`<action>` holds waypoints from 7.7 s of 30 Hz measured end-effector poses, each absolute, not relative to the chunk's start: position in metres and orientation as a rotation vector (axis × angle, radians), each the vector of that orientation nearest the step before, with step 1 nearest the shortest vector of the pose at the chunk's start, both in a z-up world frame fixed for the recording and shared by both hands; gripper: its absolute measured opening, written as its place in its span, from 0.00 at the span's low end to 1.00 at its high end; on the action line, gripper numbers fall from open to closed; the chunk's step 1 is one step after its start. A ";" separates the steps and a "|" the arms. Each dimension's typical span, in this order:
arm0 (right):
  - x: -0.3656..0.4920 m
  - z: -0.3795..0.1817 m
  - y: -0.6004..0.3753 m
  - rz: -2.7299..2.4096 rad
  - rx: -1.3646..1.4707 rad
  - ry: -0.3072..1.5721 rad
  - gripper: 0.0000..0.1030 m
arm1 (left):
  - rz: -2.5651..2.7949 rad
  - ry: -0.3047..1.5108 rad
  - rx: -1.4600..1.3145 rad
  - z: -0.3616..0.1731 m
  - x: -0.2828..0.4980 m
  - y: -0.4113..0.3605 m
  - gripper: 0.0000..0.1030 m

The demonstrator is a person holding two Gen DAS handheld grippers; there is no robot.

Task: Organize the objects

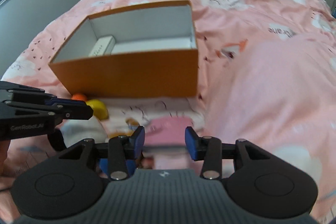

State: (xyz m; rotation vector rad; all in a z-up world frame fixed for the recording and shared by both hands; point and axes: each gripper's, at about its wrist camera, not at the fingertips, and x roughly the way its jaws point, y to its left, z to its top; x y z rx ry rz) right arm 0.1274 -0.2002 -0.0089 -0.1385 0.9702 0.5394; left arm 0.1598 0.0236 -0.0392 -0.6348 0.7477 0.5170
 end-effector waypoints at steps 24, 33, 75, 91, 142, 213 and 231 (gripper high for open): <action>0.117 -0.050 -0.196 0.554 -0.199 0.993 0.32 | 0.585 0.716 -0.656 -0.052 0.166 0.018 0.15; 0.150 -0.058 -0.186 0.502 -0.174 0.930 0.26 | 0.593 0.691 -0.709 -0.055 0.166 0.034 0.15; 0.179 -0.075 -0.253 0.420 0.156 0.812 0.19 | 0.556 0.736 -0.681 -0.102 0.235 0.066 0.38; 0.191 -0.083 -0.259 0.362 0.189 0.828 0.35 | 0.552 0.682 -0.616 -0.107 0.250 0.053 0.32; 0.135 0.082 -0.185 0.653 -0.028 0.355 0.13 | 0.755 0.146 -0.684 0.019 0.093 0.055 0.16; 0.326 -0.009 -0.082 0.750 0.126 0.950 0.14 | 1.010 0.641 -0.830 -0.058 0.138 0.236 0.28; 0.370 -0.052 -0.006 0.743 -0.004 1.226 0.15 | 1.044 0.659 -0.680 -0.055 0.118 0.226 0.28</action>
